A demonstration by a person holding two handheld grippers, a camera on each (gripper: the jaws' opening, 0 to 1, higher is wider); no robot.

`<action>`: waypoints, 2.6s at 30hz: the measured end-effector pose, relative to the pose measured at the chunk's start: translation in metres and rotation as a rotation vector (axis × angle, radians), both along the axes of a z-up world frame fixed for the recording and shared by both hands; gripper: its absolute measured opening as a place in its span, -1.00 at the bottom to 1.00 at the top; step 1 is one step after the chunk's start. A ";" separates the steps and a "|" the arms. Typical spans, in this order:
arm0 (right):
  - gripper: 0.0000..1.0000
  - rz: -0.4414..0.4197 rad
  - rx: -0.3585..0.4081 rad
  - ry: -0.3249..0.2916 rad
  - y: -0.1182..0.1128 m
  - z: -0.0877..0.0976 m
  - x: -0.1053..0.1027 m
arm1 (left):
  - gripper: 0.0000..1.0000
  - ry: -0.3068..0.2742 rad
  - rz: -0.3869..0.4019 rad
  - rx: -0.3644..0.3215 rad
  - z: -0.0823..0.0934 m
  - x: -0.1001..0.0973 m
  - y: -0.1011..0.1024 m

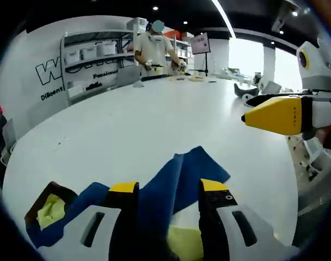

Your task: Fold the garment on the visible template until the final outline fits inside the template.

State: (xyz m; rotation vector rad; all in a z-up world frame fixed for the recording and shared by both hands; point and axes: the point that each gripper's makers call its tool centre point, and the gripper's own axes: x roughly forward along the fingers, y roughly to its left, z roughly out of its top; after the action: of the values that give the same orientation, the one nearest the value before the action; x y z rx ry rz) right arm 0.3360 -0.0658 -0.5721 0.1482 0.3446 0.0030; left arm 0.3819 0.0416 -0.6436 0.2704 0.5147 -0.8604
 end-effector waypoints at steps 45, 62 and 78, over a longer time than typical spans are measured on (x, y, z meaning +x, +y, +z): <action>0.98 0.011 0.008 0.055 0.003 -0.013 -0.010 | -1.00 -0.073 0.142 -0.162 0.059 0.024 0.030; 0.98 0.025 0.004 0.072 0.008 -0.016 -0.011 | -1.00 -0.128 0.261 -0.217 0.095 0.035 0.080; 0.98 0.094 -0.026 0.102 0.024 -0.023 -0.010 | -1.00 -0.118 0.385 -0.219 0.107 0.038 0.140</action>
State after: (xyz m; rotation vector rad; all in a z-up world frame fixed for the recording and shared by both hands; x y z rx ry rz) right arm 0.3263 -0.0418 -0.5951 0.1063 0.4532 0.0841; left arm 0.4201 0.1817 -0.5362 0.0176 0.3424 -0.5159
